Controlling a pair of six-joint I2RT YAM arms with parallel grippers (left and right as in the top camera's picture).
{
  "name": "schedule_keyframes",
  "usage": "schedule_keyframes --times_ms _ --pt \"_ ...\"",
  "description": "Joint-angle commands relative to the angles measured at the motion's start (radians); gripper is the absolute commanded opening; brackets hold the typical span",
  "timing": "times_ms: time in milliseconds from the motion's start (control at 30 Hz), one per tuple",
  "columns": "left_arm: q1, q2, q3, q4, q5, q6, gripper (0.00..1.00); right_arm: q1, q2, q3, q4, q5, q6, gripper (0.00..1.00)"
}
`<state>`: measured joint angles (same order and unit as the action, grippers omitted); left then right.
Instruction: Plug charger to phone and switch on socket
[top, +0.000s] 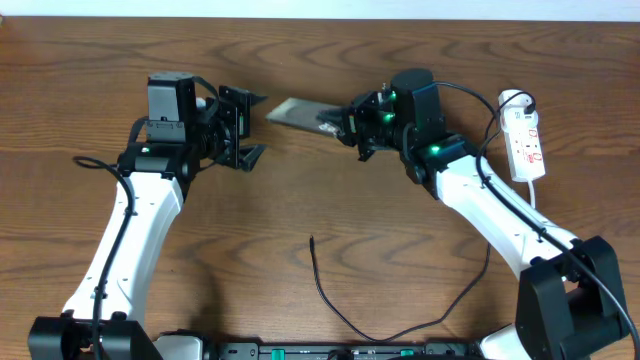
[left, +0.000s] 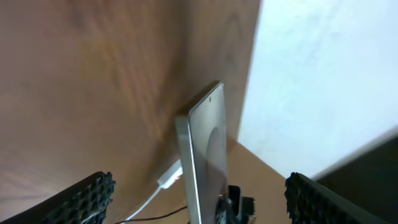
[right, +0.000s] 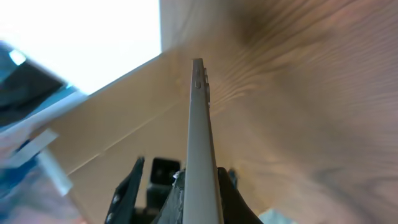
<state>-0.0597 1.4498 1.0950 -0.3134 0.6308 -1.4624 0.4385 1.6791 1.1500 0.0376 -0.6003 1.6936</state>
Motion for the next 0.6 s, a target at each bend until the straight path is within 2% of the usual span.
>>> schedule_keyframes --times_ms 0,300,433,467,567 --pt "0.004 -0.013 0.017 0.037 0.013 -0.039 0.90 0.030 -0.008 0.016 0.078 -0.065 0.135 0.01" --pt "0.004 -0.013 0.017 0.111 0.012 -0.078 0.90 0.095 -0.008 0.016 0.182 -0.061 0.358 0.01" --pt "0.004 -0.013 0.017 0.119 0.012 -0.085 0.89 0.113 -0.008 0.016 0.237 -0.060 0.358 0.01" --pt "0.004 -0.013 0.017 0.118 0.012 -0.085 0.89 0.116 -0.008 0.016 0.244 -0.058 0.358 0.01" --pt "0.004 -0.013 0.017 0.119 0.012 -0.089 0.77 0.119 -0.008 0.016 0.257 -0.053 0.358 0.01"
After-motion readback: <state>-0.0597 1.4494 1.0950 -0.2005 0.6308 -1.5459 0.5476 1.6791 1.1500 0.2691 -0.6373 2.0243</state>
